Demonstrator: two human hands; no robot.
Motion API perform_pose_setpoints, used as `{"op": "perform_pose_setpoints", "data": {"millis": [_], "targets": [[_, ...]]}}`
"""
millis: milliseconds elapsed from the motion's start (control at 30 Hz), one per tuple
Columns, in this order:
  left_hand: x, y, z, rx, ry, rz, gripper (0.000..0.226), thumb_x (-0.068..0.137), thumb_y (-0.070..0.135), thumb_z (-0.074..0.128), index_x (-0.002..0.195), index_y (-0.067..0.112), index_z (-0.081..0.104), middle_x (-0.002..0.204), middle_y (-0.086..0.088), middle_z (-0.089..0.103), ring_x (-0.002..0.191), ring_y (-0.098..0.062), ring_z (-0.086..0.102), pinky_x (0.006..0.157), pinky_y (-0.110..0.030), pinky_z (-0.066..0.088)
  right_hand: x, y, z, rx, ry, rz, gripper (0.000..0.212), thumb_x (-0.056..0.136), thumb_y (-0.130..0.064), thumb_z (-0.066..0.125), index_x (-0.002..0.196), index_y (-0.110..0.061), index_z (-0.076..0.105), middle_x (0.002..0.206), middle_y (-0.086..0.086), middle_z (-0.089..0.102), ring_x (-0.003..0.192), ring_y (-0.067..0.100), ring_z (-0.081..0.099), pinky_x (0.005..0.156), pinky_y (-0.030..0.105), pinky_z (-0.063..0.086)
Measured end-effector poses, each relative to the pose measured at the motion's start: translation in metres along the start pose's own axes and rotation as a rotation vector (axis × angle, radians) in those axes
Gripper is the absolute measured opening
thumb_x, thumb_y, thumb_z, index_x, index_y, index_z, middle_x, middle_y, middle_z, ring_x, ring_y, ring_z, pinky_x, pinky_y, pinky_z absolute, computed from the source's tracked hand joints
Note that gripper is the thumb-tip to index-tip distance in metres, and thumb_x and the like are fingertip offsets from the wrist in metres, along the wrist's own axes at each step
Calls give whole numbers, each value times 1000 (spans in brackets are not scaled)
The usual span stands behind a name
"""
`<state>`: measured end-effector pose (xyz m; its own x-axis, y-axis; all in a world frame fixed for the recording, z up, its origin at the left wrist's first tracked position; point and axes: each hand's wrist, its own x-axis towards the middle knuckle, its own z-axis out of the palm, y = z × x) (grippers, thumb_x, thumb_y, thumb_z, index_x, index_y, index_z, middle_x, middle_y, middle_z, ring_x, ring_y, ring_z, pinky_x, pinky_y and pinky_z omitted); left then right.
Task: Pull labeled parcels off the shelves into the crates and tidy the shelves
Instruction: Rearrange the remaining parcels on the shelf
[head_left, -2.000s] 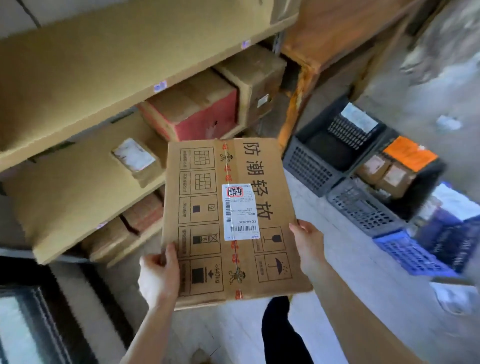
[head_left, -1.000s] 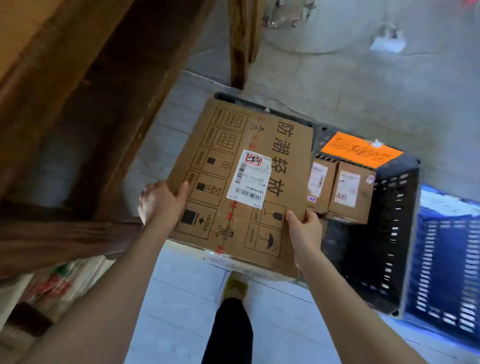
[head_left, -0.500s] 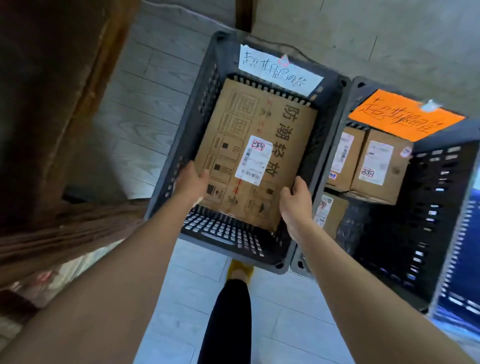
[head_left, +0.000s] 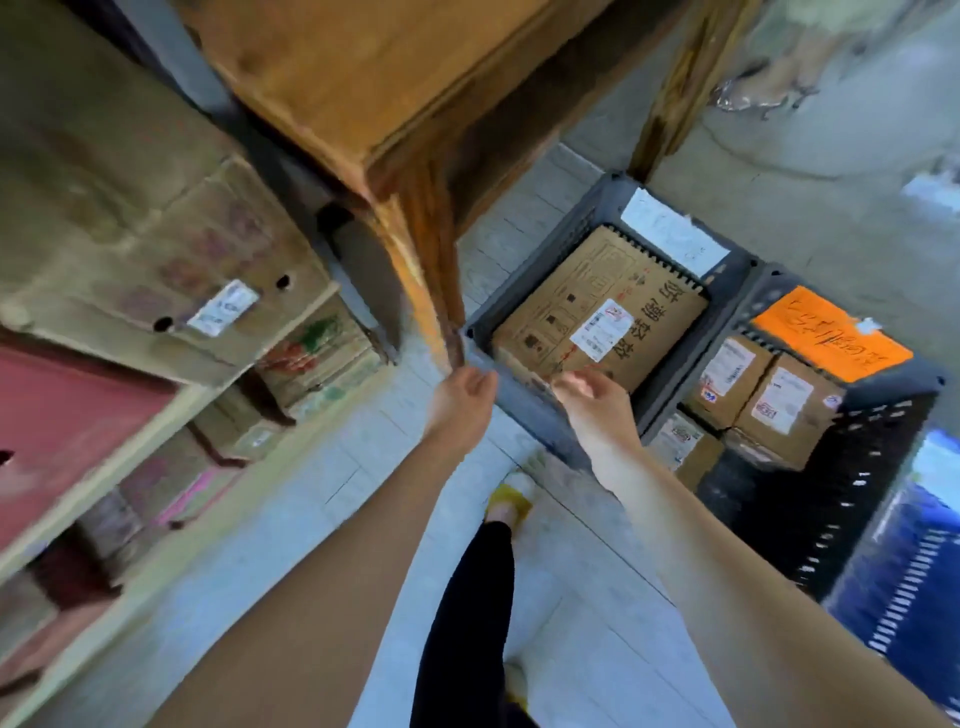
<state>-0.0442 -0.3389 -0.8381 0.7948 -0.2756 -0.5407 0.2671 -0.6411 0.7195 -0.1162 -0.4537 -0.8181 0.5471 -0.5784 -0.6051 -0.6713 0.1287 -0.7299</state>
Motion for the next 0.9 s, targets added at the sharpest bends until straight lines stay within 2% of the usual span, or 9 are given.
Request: {"op": "perform_pose_setpoints", "data": {"millis": [67,167,267,367,467,600,767,833,900], "targets": [[-51,-25,-37,-24,56,-76,33,94,30,46,62,24,38,71,-2,48,72,-25,51,66,-34,41,-49,0,26,-24,-59,-22,32,88,-16,56,111,7,56,121,23,58,108,32,56,90,41,44],[-115,-69,-93,-94,146,-210,24,93,29,47,71,21,52,80,-15,56,74,-28,54,66,-34,43,-114,0,73,-114,-171,-76,29,85,-13,58,92,15,56,85,29,56,78,35,54,64,26,38],[-166,-118,-154,-109,253,-275,22,95,27,45,76,19,53,97,-21,59,89,-32,59,79,-39,48,-170,-4,128,-157,-271,-124,26,84,-16,62,80,10,59,86,26,60,85,37,56,67,28,36],[-207,-170,-214,-75,384,-304,37,95,25,43,60,18,32,74,-22,49,73,-41,50,65,-42,44,-217,-4,188,-196,-384,-157,30,83,-19,60,61,-2,48,67,12,51,70,32,44,62,28,33],[-242,-220,-269,-123,471,-350,25,94,27,43,72,17,42,66,-3,43,63,-26,40,59,-29,32,-258,4,254,-204,-467,-177,30,84,-19,61,76,8,50,80,20,53,74,31,50,62,27,34],[-272,-292,-342,-140,536,-354,23,94,27,44,72,24,46,84,-8,53,78,-22,47,65,-26,32,-311,25,346,-245,-518,-217,34,85,-19,61,86,14,51,109,27,58,107,39,53,86,40,46],[-277,-359,-423,-188,647,-347,22,93,27,46,81,11,57,69,0,56,77,-25,51,55,-21,35,-343,36,450,-252,-576,-294,18,86,-22,62,72,-14,53,77,-2,57,73,13,49,50,4,32],[-264,-376,-447,-228,682,-346,25,93,32,48,106,15,59,88,0,63,92,-26,56,65,-21,38,-341,31,483,-256,-538,-354,31,86,-22,62,63,-16,42,68,-1,48,68,16,43,48,9,30],[-248,-387,-466,-248,699,-359,53,92,41,49,131,5,45,123,-13,59,114,-30,55,83,-27,41,-334,25,513,-265,-493,-387,36,87,-24,60,60,-21,35,72,0,48,76,18,44,60,20,35]]}}
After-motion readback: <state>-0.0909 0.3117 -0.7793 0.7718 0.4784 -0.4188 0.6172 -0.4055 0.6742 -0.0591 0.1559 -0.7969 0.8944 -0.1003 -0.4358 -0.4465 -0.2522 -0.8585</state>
